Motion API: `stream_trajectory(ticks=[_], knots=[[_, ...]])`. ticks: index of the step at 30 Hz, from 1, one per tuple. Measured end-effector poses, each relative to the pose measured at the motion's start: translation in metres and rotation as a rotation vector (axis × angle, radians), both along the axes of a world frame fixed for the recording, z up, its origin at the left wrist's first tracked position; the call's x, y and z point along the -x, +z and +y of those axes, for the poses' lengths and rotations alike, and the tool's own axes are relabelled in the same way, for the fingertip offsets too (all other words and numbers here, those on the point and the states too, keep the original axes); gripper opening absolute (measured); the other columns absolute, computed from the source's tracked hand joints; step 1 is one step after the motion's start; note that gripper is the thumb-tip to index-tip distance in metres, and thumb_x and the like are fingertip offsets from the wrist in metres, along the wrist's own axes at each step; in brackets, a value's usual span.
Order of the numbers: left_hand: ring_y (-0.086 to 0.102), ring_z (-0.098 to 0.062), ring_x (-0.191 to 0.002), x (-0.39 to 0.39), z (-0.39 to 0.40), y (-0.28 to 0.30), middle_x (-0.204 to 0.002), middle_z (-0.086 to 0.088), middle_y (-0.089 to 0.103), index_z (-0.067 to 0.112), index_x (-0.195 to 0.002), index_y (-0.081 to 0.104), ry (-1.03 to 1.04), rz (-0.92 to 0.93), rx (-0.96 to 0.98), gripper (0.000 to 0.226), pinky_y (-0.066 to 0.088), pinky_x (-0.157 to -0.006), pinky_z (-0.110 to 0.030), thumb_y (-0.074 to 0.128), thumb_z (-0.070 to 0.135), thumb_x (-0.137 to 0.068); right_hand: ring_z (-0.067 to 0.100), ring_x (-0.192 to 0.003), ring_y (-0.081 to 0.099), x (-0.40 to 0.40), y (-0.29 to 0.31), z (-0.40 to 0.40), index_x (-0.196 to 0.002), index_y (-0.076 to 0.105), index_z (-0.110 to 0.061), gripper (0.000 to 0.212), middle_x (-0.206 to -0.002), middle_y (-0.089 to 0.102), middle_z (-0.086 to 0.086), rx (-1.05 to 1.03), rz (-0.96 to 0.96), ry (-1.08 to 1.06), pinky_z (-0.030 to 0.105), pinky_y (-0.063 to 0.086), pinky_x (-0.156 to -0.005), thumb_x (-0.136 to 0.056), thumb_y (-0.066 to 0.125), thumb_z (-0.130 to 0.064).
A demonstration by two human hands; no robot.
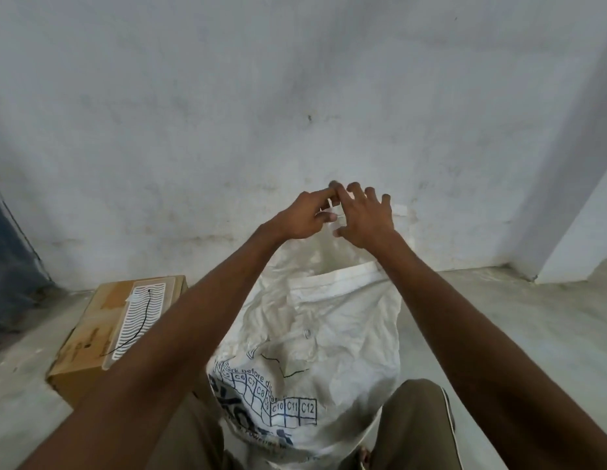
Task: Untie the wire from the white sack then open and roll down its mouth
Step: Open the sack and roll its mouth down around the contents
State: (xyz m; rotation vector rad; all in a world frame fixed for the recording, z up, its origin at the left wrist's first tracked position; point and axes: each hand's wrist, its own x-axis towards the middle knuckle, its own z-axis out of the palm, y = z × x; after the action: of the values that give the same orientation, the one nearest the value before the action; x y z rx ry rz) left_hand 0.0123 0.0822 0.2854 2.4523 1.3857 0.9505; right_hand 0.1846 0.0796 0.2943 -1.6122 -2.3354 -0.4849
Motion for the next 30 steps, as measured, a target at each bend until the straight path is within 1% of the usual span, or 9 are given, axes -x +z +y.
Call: stream_trajectory(ticks=[3,5,7,9,12,16,21,25,30], knots=[[0.063,-0.002,-0.066,0.013,-0.005,-0.011,-0.082,0.005,0.071,0.016,-0.105,0.056,0.063,-0.186,0.028,0.023,0.045,-0.062,-0.015,0.073,0.019,-0.09,0.028,-0.119,0.058,-0.011,0.002,0.017,-0.124,0.059,-0.027,0.04,-0.125,0.066,0.002,0.089,0.052,0.037,0.045,0.039,-0.098,-0.091,0.066,-0.048],[0.067,-0.004,-0.08,0.029,-0.01,-0.028,-0.094,0.006,0.071,0.021,-0.11,0.058,0.095,-0.233,0.127,0.04,0.049,-0.07,-0.018,0.083,0.031,-0.081,0.03,-0.113,0.063,-0.019,-0.002,0.023,-0.122,0.062,-0.024,0.032,-0.121,0.07,0.004,0.111,0.169,0.064,0.041,0.043,-0.094,-0.093,0.064,-0.039],[0.064,-0.011,-0.098,0.043,-0.01,-0.048,-0.111,0.003,0.068,0.024,-0.121,0.059,0.142,0.022,0.258,0.055,0.05,-0.083,-0.025,0.083,0.047,-0.078,0.032,-0.112,0.064,-0.022,-0.003,0.023,-0.126,0.062,-0.025,0.036,-0.123,0.07,0.006,0.123,0.272,0.079,0.04,0.046,-0.092,-0.093,0.064,-0.037],[0.063,-0.022,-0.096,0.056,-0.008,-0.074,-0.102,-0.004,0.067,0.015,-0.105,0.064,0.23,0.214,0.345,0.04,0.05,-0.085,-0.037,0.075,0.048,-0.086,0.032,-0.112,0.065,-0.026,-0.002,0.024,-0.128,0.063,-0.027,0.038,-0.125,0.07,0.004,0.127,0.332,0.07,0.039,0.049,-0.091,-0.092,0.064,-0.041],[0.053,-0.024,-0.069,0.08,-0.007,-0.095,-0.067,-0.003,0.051,0.007,-0.069,0.049,0.292,0.047,0.308,0.044,0.039,-0.069,-0.035,0.07,0.037,-0.094,0.03,-0.117,0.063,-0.044,0.0,0.029,-0.131,0.062,-0.032,0.043,-0.125,0.07,0.003,0.025,0.293,-0.045,0.041,0.048,-0.093,-0.092,0.061,-0.05],[0.057,-0.015,-0.061,0.095,0.005,-0.074,-0.068,0.001,0.061,0.014,-0.083,0.061,0.33,-0.025,0.096,0.033,0.042,-0.062,-0.03,0.068,0.045,-0.093,0.033,-0.115,0.059,-0.049,0.004,0.035,-0.129,0.059,-0.022,0.043,-0.119,0.068,0.008,-0.121,0.12,-0.167,0.047,0.044,-0.097,-0.088,0.066,-0.035],[0.058,-0.011,-0.068,0.065,0.029,-0.045,-0.08,0.004,0.067,0.017,-0.094,0.059,0.227,-0.109,0.026,0.034,0.043,-0.063,-0.022,0.077,0.044,-0.085,0.03,-0.134,0.045,0.002,-0.003,0.035,-0.141,0.043,-0.025,0.077,-0.136,0.053,0.009,-0.042,-0.015,0.227,0.051,0.025,-0.118,-0.072,0.076,-0.031],[0.063,-0.01,-0.076,0.058,0.036,-0.041,-0.087,0.006,0.07,0.021,-0.093,0.063,0.202,-0.14,0.095,0.042,0.047,-0.063,-0.024,0.085,0.051,-0.073,0.028,-0.1,0.066,0.029,-0.01,0.047,-0.104,0.06,-0.024,0.011,-0.103,0.067,0.002,0.078,-0.007,0.207,0.037,0.043,-0.077,-0.094,0.059,-0.029],[0.063,-0.02,-0.103,0.096,0.024,-0.086,-0.113,0.007,0.067,0.029,-0.121,0.058,0.365,0.122,0.323,0.069,0.051,-0.088,-0.039,0.087,0.057,-0.066,0.031,-0.092,0.065,0.005,-0.015,0.062,-0.098,0.064,-0.024,0.015,-0.099,0.068,0.0,0.067,0.179,0.182,0.035,0.043,-0.07,-0.097,0.056,-0.037]])
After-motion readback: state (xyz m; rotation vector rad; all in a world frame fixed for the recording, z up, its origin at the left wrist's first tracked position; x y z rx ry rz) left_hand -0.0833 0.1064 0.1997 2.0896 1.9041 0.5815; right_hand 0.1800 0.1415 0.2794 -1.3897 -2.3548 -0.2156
